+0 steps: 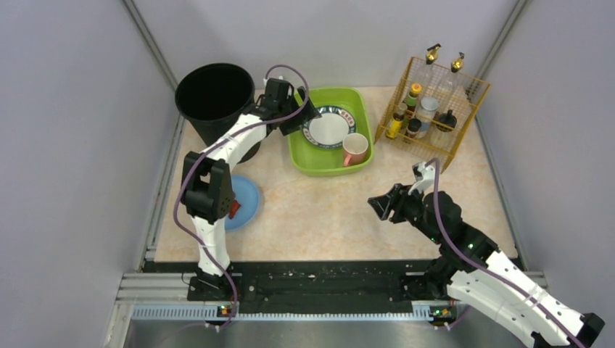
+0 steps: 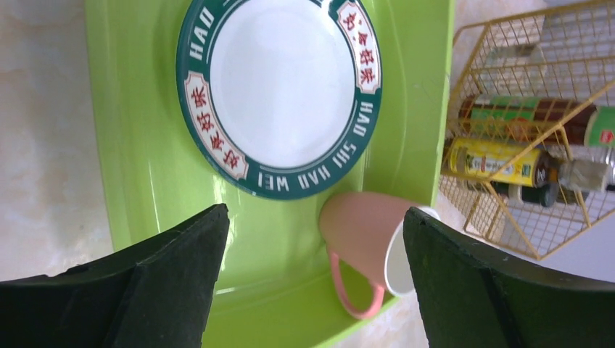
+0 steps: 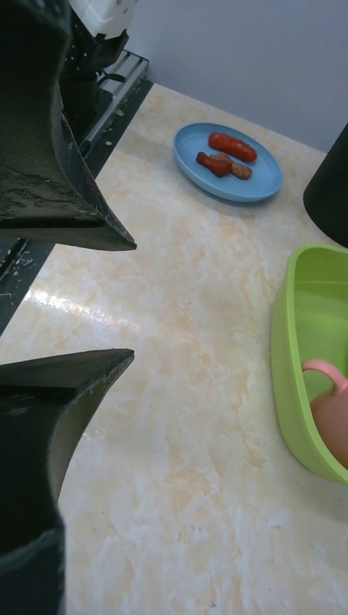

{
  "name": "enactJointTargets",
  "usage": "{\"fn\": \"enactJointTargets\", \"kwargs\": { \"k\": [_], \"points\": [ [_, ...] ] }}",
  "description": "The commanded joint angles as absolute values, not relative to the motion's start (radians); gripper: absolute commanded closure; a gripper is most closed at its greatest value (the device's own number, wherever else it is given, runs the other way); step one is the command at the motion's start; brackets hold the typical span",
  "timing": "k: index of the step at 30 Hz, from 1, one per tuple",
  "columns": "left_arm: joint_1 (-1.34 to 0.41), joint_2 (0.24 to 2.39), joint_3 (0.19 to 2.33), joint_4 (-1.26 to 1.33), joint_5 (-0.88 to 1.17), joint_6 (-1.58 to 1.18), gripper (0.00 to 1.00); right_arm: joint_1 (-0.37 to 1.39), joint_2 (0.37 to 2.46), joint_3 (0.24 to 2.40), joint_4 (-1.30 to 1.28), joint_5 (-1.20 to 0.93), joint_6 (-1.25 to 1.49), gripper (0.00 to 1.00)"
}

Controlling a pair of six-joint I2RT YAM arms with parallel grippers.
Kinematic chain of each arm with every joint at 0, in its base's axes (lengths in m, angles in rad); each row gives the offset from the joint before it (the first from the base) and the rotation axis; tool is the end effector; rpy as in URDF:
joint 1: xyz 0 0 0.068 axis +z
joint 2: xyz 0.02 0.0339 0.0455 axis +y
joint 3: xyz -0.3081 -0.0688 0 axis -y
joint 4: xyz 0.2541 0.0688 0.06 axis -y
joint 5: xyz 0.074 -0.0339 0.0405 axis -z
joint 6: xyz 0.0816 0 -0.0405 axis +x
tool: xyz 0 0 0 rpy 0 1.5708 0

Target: Clear the kitchen counter

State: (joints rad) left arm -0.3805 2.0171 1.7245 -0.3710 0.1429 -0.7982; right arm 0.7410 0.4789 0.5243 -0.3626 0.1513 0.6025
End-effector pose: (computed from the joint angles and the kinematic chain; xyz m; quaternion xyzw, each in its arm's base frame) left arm 0.4929 -0.2097 0.2802 -0.1553 0.8836 -0.2963 0.3277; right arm 0.1150 0.0886 0.2787 -0.0117 0.8087 0.3161 0.4959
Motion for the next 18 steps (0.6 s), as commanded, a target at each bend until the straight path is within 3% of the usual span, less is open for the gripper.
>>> {"fn": "enactJointTargets", "kwargs": {
  "k": [1,9,18],
  "points": [
    [-0.382,1.871,1.651,-0.367,0.176,-0.733,0.06,0.729,0.514,0.566,-0.325,0.105,0.579,0.48],
    [-0.405,1.624,1.476,-0.362,0.153,-0.676,0.06,0.73,0.597,0.556,-0.223,-0.031,0.561,0.42],
    [-0.442,1.34,1.238,-0.395,0.065,-0.606,0.08,0.73,0.752,0.547,-0.02,-0.19,0.6,0.42]
  ]
}}
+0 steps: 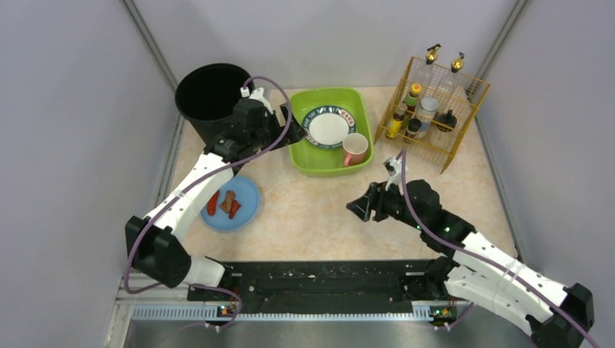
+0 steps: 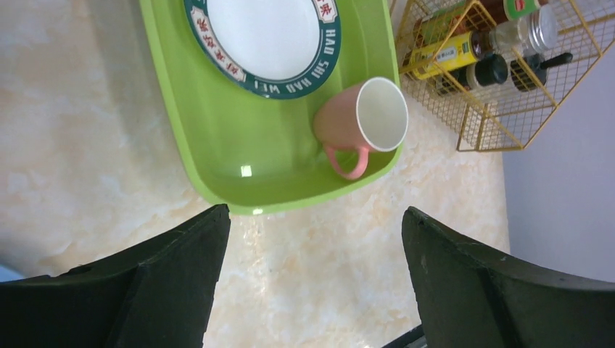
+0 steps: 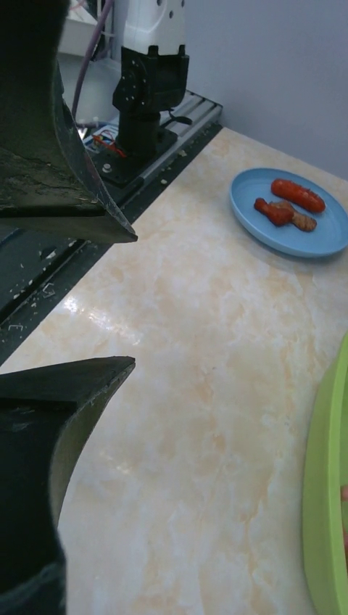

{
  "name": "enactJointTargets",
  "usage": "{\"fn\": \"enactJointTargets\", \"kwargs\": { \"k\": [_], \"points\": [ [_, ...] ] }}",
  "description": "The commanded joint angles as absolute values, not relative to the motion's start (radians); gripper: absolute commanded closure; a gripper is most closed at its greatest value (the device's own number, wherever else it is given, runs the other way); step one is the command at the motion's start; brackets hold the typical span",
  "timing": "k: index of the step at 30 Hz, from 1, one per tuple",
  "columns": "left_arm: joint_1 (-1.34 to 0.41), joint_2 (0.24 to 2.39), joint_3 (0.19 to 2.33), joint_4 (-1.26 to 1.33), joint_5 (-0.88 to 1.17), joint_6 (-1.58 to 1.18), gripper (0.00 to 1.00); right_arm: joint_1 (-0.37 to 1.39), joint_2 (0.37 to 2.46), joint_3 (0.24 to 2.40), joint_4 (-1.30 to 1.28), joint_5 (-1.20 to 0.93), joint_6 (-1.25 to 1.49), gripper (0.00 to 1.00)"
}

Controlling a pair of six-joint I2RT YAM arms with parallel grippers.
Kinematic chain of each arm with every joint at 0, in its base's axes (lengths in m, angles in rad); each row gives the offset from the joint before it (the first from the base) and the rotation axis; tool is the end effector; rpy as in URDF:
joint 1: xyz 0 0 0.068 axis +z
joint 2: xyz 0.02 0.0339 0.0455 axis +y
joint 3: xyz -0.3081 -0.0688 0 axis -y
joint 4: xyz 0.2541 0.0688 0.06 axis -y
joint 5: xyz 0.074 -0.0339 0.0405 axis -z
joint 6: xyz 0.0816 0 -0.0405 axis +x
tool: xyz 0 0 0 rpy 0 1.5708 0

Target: Clear the kitchen counter

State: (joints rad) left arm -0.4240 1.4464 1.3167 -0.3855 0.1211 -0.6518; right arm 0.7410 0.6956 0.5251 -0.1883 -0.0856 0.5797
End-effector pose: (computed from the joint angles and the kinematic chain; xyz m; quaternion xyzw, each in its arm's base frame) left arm 0.3390 -0.1638 0.3695 -0.0677 0.8602 -0.3025 0.4049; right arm 0.1351 0.1331 0.2724 -0.0904 0.8165 0.3768 0.4279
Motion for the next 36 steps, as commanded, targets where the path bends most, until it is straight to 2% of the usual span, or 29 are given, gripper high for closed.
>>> {"fn": "enactJointTargets", "kwargs": {
  "k": [1,8,17,22,36],
  "points": [
    [-0.448,1.311,1.213,-0.403,0.055,-0.609,0.08,0.732,0.78,0.548,0.006,-0.208,0.609,0.42],
    [-0.451,1.084,1.053,-0.442,0.01,-0.629,0.1,0.838,1.021,0.617,0.156,-0.2,0.617,0.42],
    [-0.451,0.824,0.959,-0.589,-0.143,-0.603,0.1,0.906,1.378,0.745,0.341,-0.268,0.685,0.41],
    [-0.451,0.69,0.912,-0.652,-0.225,-0.615,0.12,0.934,1.547,0.827,0.39,-0.236,0.735,0.41],
    [-0.451,0.496,0.786,-0.716,-0.215,-0.628,0.12,0.984,1.944,1.169,0.332,-0.209,0.757,0.42]
  ]
}}
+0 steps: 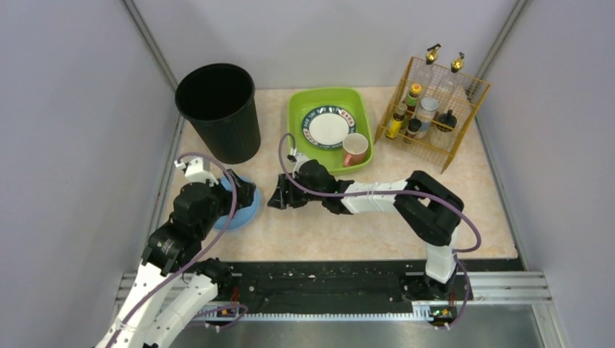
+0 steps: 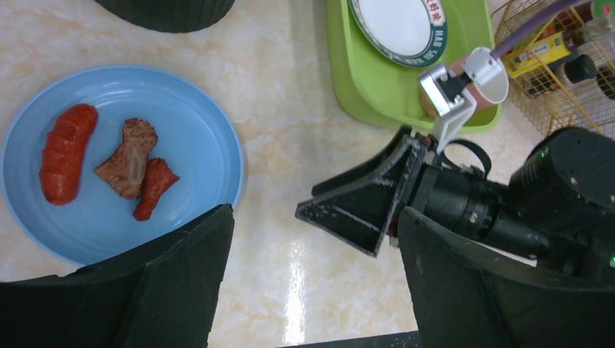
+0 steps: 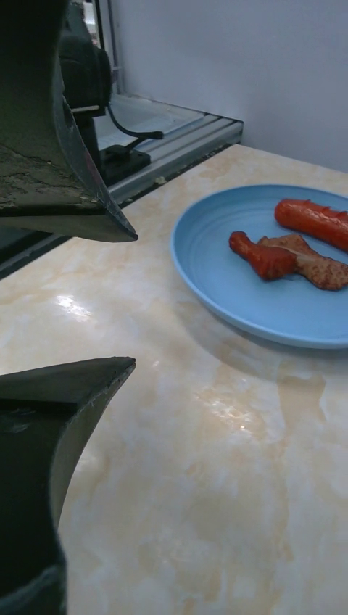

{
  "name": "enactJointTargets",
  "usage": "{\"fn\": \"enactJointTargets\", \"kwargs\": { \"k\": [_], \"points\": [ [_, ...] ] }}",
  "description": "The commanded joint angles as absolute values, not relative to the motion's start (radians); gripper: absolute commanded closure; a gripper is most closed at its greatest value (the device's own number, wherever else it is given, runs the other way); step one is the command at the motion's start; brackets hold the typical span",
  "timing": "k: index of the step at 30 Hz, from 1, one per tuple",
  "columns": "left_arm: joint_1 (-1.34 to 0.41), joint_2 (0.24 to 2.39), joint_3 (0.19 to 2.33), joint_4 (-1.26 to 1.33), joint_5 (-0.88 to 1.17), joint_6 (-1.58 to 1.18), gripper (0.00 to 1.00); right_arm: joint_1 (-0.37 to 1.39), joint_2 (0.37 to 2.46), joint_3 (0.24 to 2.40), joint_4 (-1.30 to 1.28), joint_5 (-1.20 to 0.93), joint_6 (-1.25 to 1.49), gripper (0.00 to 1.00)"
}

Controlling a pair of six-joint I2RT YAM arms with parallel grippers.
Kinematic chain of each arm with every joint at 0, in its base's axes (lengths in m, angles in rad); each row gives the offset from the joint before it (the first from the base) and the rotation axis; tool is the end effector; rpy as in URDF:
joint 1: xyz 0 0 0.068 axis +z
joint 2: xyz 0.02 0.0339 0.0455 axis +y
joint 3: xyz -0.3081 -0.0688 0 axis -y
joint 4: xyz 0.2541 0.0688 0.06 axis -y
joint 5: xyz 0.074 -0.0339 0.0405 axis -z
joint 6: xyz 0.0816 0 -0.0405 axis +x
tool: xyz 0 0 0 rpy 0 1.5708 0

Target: Clear the kitchen counter

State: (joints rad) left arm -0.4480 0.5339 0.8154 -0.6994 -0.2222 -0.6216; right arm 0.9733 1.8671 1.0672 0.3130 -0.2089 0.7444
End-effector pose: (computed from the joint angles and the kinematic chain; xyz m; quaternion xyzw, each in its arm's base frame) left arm 0.1183 -0.0369 0.3362 -0.1324 0.8249 -0.1961 0.5134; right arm 0.2482 0.3948 0.1957 -0.1507 0.8403 0.4467 0.2675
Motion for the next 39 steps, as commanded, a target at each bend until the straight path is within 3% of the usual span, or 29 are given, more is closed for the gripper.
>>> {"fn": "enactJointTargets", "kwargs": {
  "k": [1,21,35,39],
  "points": [
    [-0.451,0.482,0.781,-0.725,-0.218,-0.628,0.12,0.986,1.97,1.193,0.329,-0.214,0.76,0.42],
    [-0.45,0.368,0.759,-0.791,-0.248,-0.606,0.12,1.012,2.275,1.453,0.315,-0.243,0.833,0.45],
    [-0.451,0.366,0.76,-0.789,-0.258,-0.597,0.12,1.011,2.317,1.472,0.29,-0.213,0.847,0.73],
    [-0.45,0.365,0.763,-0.793,-0.259,-0.593,0.12,1.012,2.318,1.486,0.272,-0.211,0.838,0.87]
  ]
}}
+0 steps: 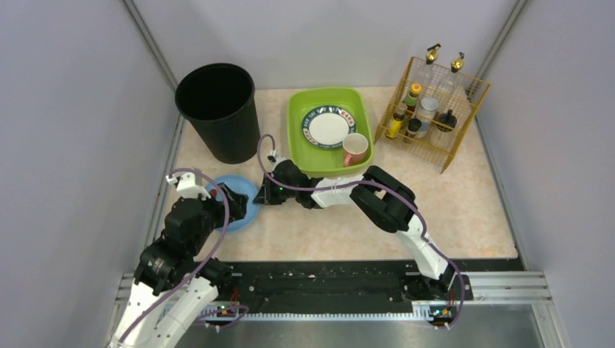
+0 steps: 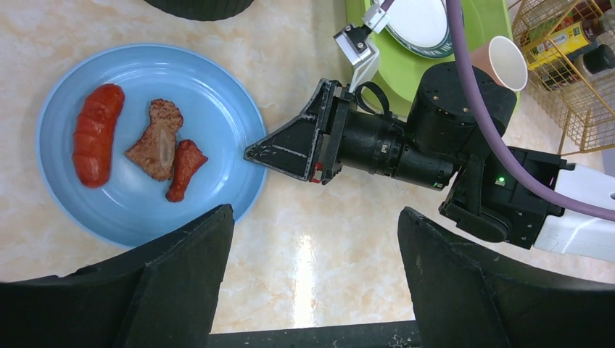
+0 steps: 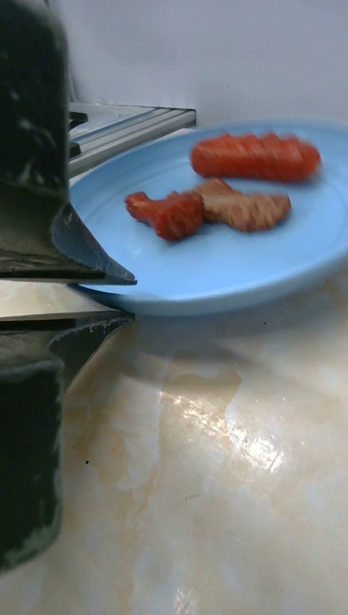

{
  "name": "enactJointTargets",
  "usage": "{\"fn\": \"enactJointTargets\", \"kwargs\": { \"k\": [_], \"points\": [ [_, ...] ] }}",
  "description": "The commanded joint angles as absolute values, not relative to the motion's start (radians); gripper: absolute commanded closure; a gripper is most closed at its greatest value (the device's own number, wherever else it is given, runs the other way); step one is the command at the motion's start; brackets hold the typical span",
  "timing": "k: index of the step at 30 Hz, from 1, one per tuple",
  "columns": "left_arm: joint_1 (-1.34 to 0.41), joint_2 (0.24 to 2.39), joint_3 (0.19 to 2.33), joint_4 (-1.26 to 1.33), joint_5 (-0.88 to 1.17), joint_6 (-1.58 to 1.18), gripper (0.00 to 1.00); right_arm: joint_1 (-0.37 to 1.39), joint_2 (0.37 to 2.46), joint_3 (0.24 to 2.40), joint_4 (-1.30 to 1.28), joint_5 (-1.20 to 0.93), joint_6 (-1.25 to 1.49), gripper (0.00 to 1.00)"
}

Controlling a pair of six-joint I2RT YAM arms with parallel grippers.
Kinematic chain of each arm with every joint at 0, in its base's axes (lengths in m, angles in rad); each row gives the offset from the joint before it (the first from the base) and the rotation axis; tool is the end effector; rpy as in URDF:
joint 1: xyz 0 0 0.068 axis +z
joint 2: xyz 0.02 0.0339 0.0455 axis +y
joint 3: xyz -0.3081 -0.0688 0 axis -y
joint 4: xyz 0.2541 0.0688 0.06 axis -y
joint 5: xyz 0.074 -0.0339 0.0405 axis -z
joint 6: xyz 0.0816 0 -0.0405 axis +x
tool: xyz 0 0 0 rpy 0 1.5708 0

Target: Clear the kitchen counter

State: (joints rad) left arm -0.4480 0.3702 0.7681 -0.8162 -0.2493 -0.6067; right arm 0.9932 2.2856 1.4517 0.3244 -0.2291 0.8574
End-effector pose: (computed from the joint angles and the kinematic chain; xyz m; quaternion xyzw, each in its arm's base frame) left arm 0.0841 -0.0181 0.3166 -0.1335 0.8240 -0.1820 0.5197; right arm 0.2963 0.4886 0.1235 -0.1158 0.8509 0.4609 0.2237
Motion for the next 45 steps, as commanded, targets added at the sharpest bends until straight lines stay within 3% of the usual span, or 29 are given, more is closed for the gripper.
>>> {"fn": "enactJointTargets", "kwargs": {
  "k": [1,7,18,31,38,45],
  "points": [
    [-0.451,0.365,0.763,-0.792,-0.259,-0.593,0.12,1.012,2.317,1.488,0.268,-0.209,0.836,0.89],
    [-0.451,0.365,0.764,-0.793,-0.261,-0.592,0.12,1.011,2.291,1.484,0.239,-0.197,0.81,1.0],
    [-0.451,0.378,0.765,-0.781,-0.243,-0.593,0.12,1.004,2.178,1.421,0.161,-0.189,0.726,1.0],
    [-0.451,0.429,0.78,-0.74,-0.148,-0.577,0.12,0.942,1.895,1.202,0.128,-0.224,0.633,1.0],
    [-0.45,0.449,0.759,-0.689,-0.078,-0.592,0.02,0.917,1.728,1.081,0.076,-0.2,0.582,1.0],
    [-0.451,0.463,0.742,-0.661,-0.048,-0.596,0.01,0.863,1.596,1.003,0.026,-0.246,0.538,1.0]
  ]
}}
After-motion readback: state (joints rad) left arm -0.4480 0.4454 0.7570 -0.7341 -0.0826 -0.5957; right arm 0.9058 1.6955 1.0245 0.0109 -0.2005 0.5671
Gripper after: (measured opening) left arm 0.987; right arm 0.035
